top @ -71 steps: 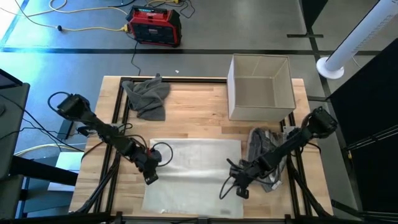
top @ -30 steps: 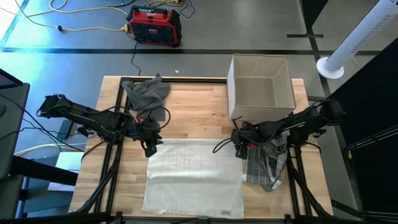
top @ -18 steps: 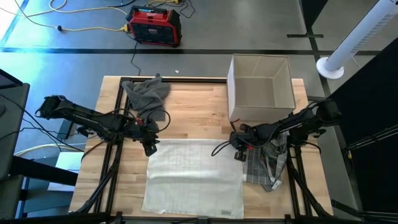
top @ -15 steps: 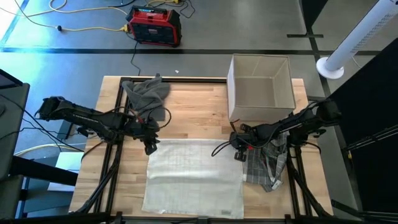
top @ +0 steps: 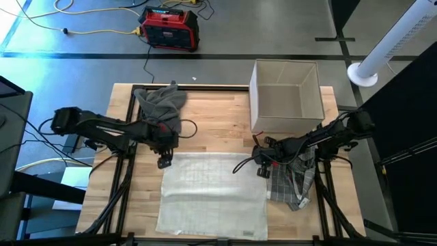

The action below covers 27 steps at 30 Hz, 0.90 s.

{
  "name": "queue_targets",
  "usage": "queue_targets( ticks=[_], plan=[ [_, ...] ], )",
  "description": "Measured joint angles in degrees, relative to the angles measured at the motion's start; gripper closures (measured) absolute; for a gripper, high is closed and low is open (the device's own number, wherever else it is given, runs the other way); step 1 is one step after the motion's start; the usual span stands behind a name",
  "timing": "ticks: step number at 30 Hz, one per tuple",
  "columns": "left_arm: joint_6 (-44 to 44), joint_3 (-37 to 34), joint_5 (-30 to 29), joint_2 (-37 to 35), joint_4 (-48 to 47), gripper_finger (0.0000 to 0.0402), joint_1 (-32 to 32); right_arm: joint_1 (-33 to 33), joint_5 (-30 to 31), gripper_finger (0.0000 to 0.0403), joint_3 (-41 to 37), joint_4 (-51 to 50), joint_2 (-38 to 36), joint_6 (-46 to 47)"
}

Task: Fold towel
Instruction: Fold the white patterned towel

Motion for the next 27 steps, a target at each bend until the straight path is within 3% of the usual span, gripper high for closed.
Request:
queue_targets(
  ticks=[7,9,14,21,27],
  plan=[
    [-1.43,0.26,-1.97,5.83,0.85,0.0172,0.02,0.0,-0.06,0.0402,-0.02,0.06,0.0,0.0],
    [-1.9,0.23,-2.18,5.83,1.19,0.0206,0.04,0.0,-0.08,0.0402,-0.02,0.07,0.0,0.0],
    [-4.98,0.56,-1.29,5.87,0.84,0.0339,0.91,0.02,0.85,0.0402,0.1,-0.29,-0.65,1.18],
    [-14.62,3.18,-4.24,5.79,-4.9,0.039,1.53,0.02,9.99,0.0403,2.14,-6.24,-6.44,5.55],
    [-14.36,11.48,-14.4,4.35,-14.24,0.0393,1.55,0.4,17.11,0.0403,10.17,-16.47,-10.99,0.9]
  ],
)
